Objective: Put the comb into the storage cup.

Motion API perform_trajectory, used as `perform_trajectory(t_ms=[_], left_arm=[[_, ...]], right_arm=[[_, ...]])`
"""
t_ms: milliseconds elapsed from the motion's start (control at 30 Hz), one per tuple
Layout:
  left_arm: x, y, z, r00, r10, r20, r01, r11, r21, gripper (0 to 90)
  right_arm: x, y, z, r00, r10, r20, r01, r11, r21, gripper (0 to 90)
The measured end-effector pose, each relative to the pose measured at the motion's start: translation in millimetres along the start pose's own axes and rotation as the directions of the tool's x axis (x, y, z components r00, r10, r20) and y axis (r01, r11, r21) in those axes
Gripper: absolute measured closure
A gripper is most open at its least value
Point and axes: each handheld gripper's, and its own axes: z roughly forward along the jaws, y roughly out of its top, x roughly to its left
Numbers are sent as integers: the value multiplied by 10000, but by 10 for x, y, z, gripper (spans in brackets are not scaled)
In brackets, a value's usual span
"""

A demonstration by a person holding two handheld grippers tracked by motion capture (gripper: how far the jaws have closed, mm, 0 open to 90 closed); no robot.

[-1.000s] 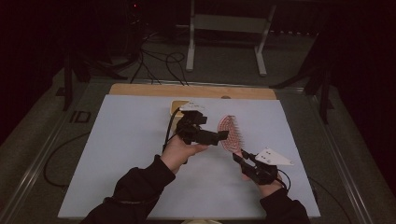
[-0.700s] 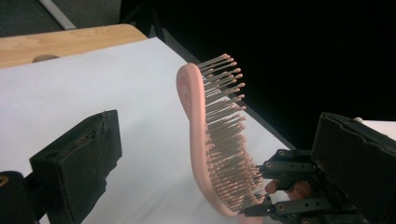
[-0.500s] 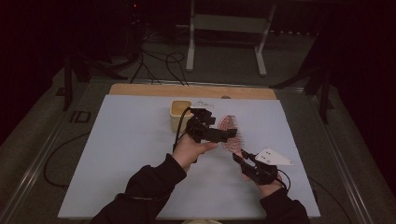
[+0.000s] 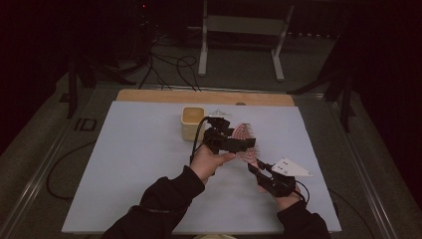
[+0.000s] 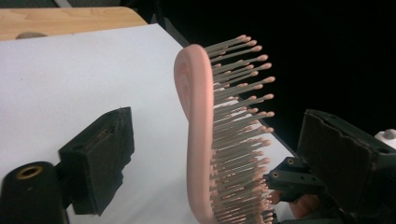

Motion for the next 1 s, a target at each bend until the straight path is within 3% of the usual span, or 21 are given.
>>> perform_trajectory(t_ms=[200,533,1000], left_arm=[[11,-30,38,9998,-135,161,134,9999,65,222],[24,-71,89,9980,-317,552,318,9995,-18,445],[24,-82,89,9977,-118,661,126,9999,-111,600]], right_arm=[[1,0,1,10000,17,-15,-17,10000,19,704],[1,0,2,10000,10,5,-10,10000,-18,703],[-3,-4,5,10000,45,6,-45,10000,-66,702]])
